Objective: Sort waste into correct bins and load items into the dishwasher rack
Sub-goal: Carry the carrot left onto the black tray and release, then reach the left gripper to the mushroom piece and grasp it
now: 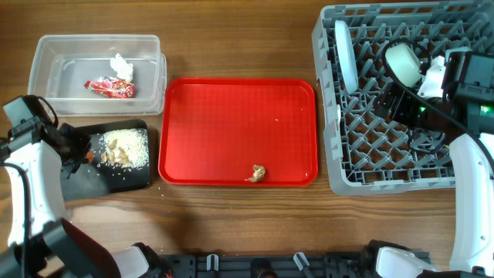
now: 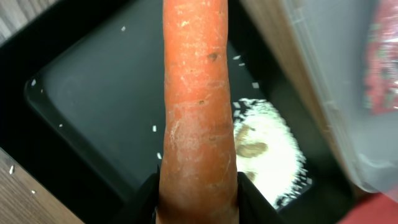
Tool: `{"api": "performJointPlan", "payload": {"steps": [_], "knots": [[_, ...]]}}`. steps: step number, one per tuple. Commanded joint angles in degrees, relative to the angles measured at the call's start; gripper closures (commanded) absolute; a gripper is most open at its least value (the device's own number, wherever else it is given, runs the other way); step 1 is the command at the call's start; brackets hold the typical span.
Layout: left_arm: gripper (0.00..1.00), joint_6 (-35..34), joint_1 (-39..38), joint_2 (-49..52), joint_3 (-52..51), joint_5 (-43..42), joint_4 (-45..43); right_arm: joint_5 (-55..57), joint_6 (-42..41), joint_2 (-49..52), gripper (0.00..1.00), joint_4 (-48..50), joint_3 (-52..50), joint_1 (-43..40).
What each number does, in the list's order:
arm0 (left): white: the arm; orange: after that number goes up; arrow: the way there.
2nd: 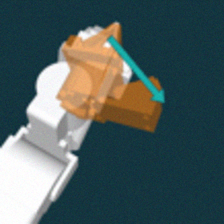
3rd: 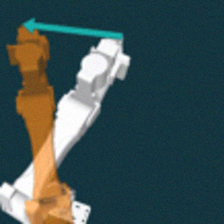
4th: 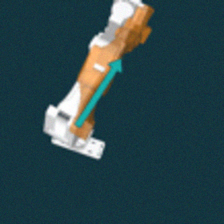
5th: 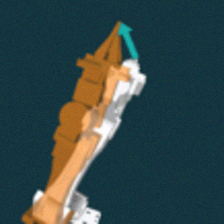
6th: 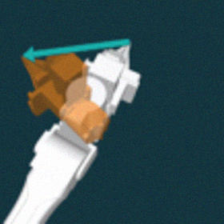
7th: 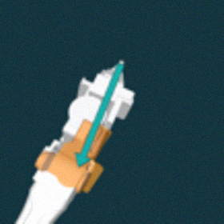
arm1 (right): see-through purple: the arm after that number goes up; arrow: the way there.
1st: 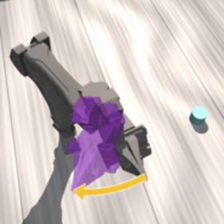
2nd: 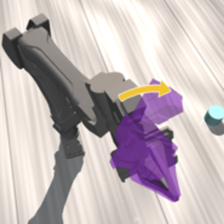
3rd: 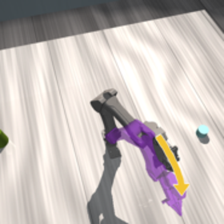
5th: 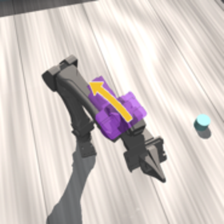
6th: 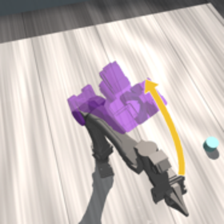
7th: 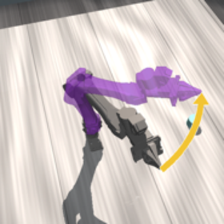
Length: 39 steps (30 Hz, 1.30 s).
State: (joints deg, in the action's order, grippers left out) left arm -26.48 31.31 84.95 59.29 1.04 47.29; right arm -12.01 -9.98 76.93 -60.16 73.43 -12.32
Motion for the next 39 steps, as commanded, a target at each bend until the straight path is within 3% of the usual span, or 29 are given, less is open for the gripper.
{"api": "performJointPlan", "payload": {"steps": [1, 12, 14, 18, 22, 26, 28, 32, 37, 39], "knots": [[0.95, -1.0, 0.5, 6.8, 0.9, 0.2, -0.5, -1.0, 0.9, 0.6, 0.02, 0.0, -0.1, -0.2], [0.93, -1.0, 0.5, 16.9, 0.9, 0.1, -1.8, -1.0, 0.9, 0.6, 0.03, -0.1, -0.1, -0.2], [0.79, -1.0, 0.5, 16.9, 0.9, 0.1, -1.8, -1.0, 0.9, 0.6, 0.03, -0.1, -0.1, -0.2], [0.66, -1.0, 0.5, 16.8, 1.0, -0.6, -1.4, -1.0, 0.9, 0.6, 0.03, -0.1, -0.1, -0.2], [0.42, -1.0, 0.5, 14.5, 2.0, -1.2, 0.2, -1.0, 0.9, 0.5, 0.03, -0.1, -0.1, -0.2], [0.30, -1.0, 0.4, 8.8, 3.9, -1.2, 2.2, -1.0, 0.9, 0.5, 0.03, 0.1, -0.1, -0.2], [0.29, -1.0, -0.2, 4.6, 4.0, -2.3, 2.3, -1.0, 0.9, 0.5, 0.03, 0.0, -0.1, -0.2], [0.29, -0.3, -6.1, -1.2, 4.0, -11.9, 1.9, -1.0, 0.9, 0.5, 0.03, 0.1, -0.1, -0.2], [0.26, 5.0, -21.5, -1.2, 3.9, -12.6, 0.3, -1.0, 0.9, 0.5, 0.03, 0.0, -0.1, -0.2], [0.20, 7.2, -29.0, -0.8, 3.9, -12.6, -0.8, -1.0, 0.9, 0.5, 0.02, 0.0, -0.1, -0.2]]}}
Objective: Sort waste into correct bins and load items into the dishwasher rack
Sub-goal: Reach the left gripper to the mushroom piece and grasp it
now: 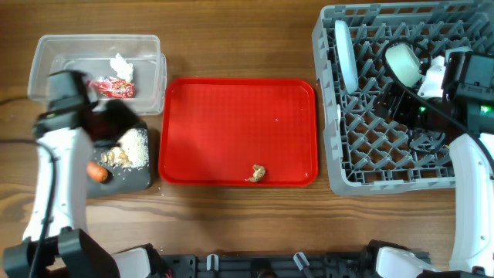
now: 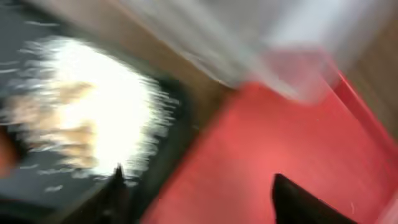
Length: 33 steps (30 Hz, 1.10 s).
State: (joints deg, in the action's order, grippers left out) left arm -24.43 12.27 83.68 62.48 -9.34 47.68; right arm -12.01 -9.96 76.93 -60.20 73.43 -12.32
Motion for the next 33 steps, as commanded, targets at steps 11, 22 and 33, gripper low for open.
{"api": "performJointPlan", "payload": {"steps": [11, 22, 33], "knots": [[0.12, 12.0, -45.5, 12.9, 0.7, -1.5, -5.7, -1.0, 0.9, 0.5, 0.02, -0.1, -0.1, -0.2], [0.18, 12.0, -53.3, 21.3, 0.7, -1.5, -7.0, -1.0, 0.9, 0.5, 0.02, -0.2, -0.1, -0.2], [0.74, 10.5, -53.7, 21.7, 0.7, -1.5, -6.8, -1.0, 0.9, 0.5, 0.02, -0.3, -0.1, -0.2]]}}
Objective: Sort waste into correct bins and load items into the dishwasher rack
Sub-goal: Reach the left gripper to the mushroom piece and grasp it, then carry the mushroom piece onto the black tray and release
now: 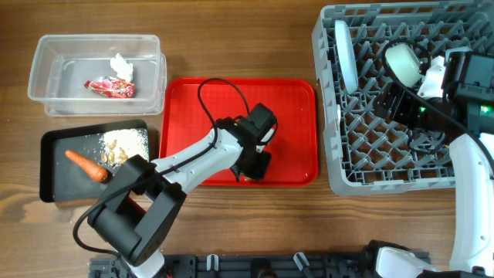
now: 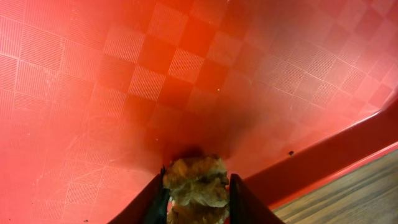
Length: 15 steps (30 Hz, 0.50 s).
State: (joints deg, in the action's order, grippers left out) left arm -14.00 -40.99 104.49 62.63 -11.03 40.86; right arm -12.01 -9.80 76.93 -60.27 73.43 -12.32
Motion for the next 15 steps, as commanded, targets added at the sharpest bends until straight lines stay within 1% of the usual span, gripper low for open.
{"api": "performJointPlan", "payload": {"steps": [1, 6, 9, 10, 13, 15], "knots": [[0.78, 0.1, -0.4, 0.9, 0.6, 0.2, 0.0, -1.0, 0.8, 0.5, 0.02, -0.2, -0.1, -0.2], [0.87, 0.1, 0.0, 0.9, 0.6, 1.2, 0.3, -1.0, 0.7, 0.5, 0.02, -0.2, -0.1, -0.2], [0.92, 0.1, 1.3, 0.2, 1.0, 3.6, 2.2, -1.0, 0.8, 0.5, 0.02, -0.2, -0.1, -0.2], [0.96, 0.1, 2.2, -0.5, 1.4, 3.6, 3.3, -1.0, 0.8, 0.5, 0.02, -0.2, -0.1, -0.2], [0.96, 0.1, 5.2, -3.4, 2.7, 4.0, 5.5, -1.0, 0.7, 0.5, 0.01, -0.2, -0.1, -0.2], [0.96, 0.1, 8.6, -7.1, 3.7, 6.7, 7.3, -1.0, 0.8, 0.5, 0.02, -0.2, -0.1, -0.2]]}}
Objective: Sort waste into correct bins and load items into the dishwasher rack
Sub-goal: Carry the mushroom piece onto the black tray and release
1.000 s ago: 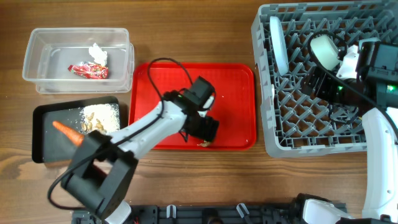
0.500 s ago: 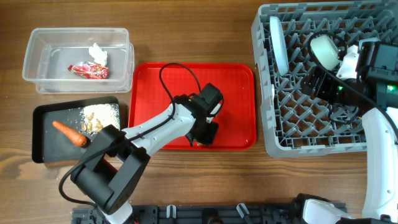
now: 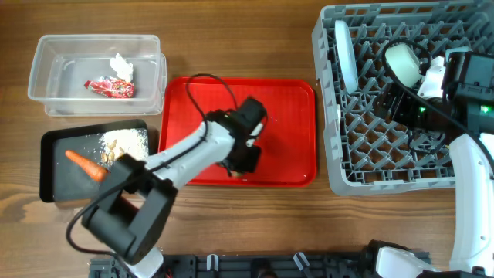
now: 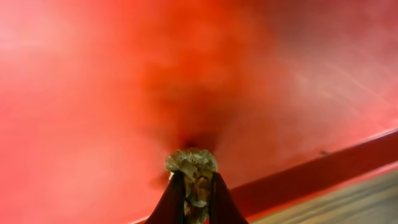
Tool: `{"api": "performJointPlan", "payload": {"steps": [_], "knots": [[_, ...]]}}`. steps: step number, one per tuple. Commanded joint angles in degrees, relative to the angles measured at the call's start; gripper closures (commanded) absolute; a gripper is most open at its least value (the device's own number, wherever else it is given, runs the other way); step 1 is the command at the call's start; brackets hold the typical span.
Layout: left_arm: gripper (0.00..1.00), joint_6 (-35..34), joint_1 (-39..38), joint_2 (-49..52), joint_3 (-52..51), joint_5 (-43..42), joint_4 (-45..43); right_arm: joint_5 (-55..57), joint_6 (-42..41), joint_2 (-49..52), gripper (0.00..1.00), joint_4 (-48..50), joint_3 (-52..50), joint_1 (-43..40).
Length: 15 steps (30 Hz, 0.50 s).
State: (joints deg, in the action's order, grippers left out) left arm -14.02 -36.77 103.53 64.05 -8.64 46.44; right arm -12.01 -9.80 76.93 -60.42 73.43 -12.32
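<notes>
My left gripper (image 3: 242, 162) is over the front part of the red tray (image 3: 201, 100), shut on a brown crumpled food scrap (image 4: 191, 165). In the left wrist view the two dark fingers (image 4: 174, 199) pinch the scrap just inside the tray's front rim (image 4: 323, 168). In the overhead view the gripper hides the scrap. My right gripper (image 3: 395, 99) hangs over the grey dishwasher rack (image 3: 340, 174), next to a white cup (image 3: 403, 62); its jaws do not show clearly.
A clear bin (image 3: 46, 93) at the back left holds a red wrapper (image 3: 109, 88) and a white tissue (image 3: 122, 66). The black tray (image 3: 54, 181) holds rice, nuts and a carrot (image 3: 85, 164). A white plate (image 3: 345, 54) stands in the rack.
My left fingers stood wider around the scrap on the tray; now they are pinched tight on it. The gripper has shifted a little to the left. The right arm has not moved.
My left gripper held the carrot over the black tray. Then the carrot lay in that tray and the gripper was away from it, toward the red tray. Then its fingers stood either side of the food scrap at the tray's front edge, and now they grip it.
</notes>
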Motion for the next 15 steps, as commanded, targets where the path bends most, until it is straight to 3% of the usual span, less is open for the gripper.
{"api": "performJointPlan", "payload": {"steps": [1, 6, 8, 15], "knots": [[0.96, 0.1, 6.2, -8.2, 2.5, 5.9, 2.5, -1.0, 0.8, 0.5, 0.02, -0.1, -0.1, -0.2], [0.96, 0.1, 19.2, -18.8, 2.5, 12.5, 5.1, -1.0, 0.8, 0.5, 0.02, 0.0, -0.1, -0.2], [0.96, -0.5, 29.1, -21.5, 2.5, 12.8, 5.1, -1.0, 0.8, 0.5, 0.02, -0.1, -0.1, -0.2], [0.96, -6.9, 50.6, -19.5, 2.5, 12.8, 4.3, -1.0, 0.8, 0.5, 0.02, -0.1, -0.1, -0.2]]}}
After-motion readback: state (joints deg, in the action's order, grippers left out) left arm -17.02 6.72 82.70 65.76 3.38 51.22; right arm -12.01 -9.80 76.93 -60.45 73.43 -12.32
